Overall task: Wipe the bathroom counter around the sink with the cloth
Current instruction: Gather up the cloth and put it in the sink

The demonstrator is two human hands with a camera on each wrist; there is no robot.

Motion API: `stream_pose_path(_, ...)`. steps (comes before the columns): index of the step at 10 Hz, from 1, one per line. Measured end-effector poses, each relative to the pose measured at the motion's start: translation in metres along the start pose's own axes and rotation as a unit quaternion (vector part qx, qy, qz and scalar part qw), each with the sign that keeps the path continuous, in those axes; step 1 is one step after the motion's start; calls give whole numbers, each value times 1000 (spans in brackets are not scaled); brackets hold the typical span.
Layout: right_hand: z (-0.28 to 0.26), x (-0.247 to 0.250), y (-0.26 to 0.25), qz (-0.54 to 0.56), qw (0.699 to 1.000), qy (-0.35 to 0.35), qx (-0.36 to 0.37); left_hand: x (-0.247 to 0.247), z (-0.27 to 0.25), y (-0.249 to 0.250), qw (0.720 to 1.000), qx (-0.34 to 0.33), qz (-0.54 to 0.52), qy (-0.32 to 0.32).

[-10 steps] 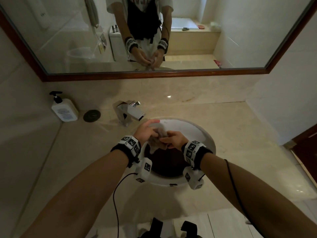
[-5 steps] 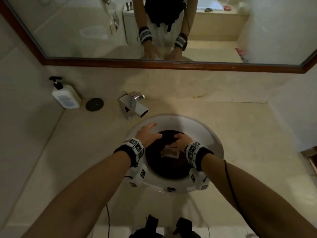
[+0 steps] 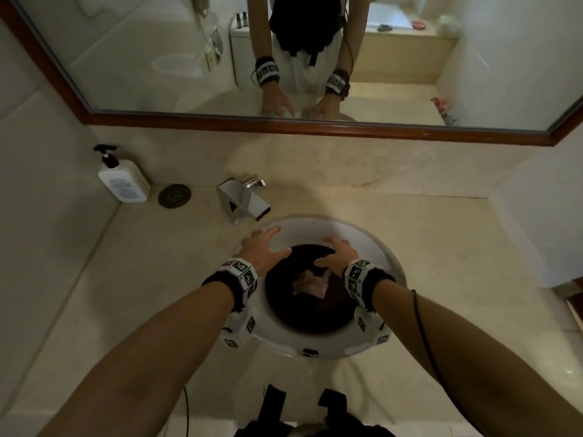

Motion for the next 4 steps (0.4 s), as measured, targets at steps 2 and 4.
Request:
stream_pose_path(2, -31, -7, -5, -15, 999, 38, 14, 2, -18, -12, 1000, -19, 10, -14)
stream_pose_path(4, -54, -15, -9, -6, 997, 67, 36, 11, -45, -17, 998, -34, -12, 59)
Point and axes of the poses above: each hand's wrist, its own z-axis towards the middle knuckle, its own x-axis out of the back of the hand, y = z × x, the point moved 1 cm from there along z, towards the middle knuckle, and after that the axes turned 6 degrees about z, right-handed, at the moved point
